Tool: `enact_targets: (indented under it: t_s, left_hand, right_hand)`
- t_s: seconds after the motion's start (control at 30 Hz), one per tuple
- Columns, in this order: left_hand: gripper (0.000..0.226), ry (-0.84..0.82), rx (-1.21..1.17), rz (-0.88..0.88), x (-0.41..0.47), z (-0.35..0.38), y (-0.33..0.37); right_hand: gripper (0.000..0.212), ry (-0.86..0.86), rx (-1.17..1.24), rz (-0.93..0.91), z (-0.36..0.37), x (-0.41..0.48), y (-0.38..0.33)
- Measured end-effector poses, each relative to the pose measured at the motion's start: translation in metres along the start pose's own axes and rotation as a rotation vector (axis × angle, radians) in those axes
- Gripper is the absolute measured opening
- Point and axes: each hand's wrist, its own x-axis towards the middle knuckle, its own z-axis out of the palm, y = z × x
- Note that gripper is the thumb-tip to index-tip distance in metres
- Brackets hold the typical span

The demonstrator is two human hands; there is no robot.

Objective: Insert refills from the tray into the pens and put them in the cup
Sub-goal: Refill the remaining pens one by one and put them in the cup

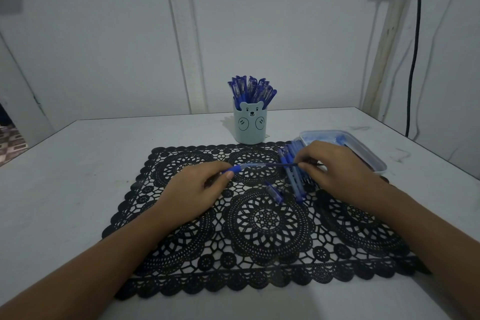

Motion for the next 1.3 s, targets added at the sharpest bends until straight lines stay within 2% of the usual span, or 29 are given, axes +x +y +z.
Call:
enact_targets:
  t_s: [0.1, 0.33, 0.5, 0.63, 0.8, 1.0, 1.07, 1.13, 1.2, 1.3]
  left_hand:
    - [0.042, 0.046, 0.121, 0.075, -0.002, 0.000, 0.001]
    - [0.033, 0.005, 0.236, 0.277, -0.003, 0.002, 0.005]
    - [0.031, -0.012, 0.272, 0.371, -0.003, 0.002, 0.007]
    - [0.032, 0.023, 0.212, 0.340, -0.003, 0.002, 0.006]
    - [0.029, 0.032, 0.196, 0.318, -0.002, 0.004, 0.004]
    - [0.034, 0.032, 0.184, 0.278, -0.002, 0.004, 0.004]
    - [0.035, 0.034, 0.169, 0.247, -0.003, 0.003, 0.004]
    - [0.036, 0.026, 0.161, 0.219, -0.003, 0.003, 0.004]
    - [0.037, 0.019, 0.149, 0.199, -0.003, 0.003, 0.003]
    - [0.037, 0.014, 0.138, 0.183, -0.003, 0.003, 0.003]
  right_hand:
    - [0.010, 0.020, -0.049, -0.055, -0.001, 0.000, 0.002]
    - [0.018, -0.038, -0.001, -0.107, 0.008, -0.004, -0.016]
    - [0.043, -0.138, 0.149, -0.078, 0.022, -0.008, -0.041]
    - [0.029, -0.110, 0.286, -0.008, 0.022, -0.009, -0.040]
    - [0.024, 0.007, 0.355, 0.072, 0.018, -0.007, -0.039]
    - [0.040, -0.054, 0.481, 0.145, 0.017, -0.008, -0.045]
    - [0.041, -0.035, 0.441, 0.166, 0.016, -0.007, -0.042]
    - [0.036, -0.021, 0.270, 0.149, 0.013, -0.005, -0.036]
    - [0.032, -0.077, 0.088, 0.139, 0.013, -0.005, -0.029]
    - [0.035, -0.216, -0.061, 0.129, 0.015, -0.006, -0.021]
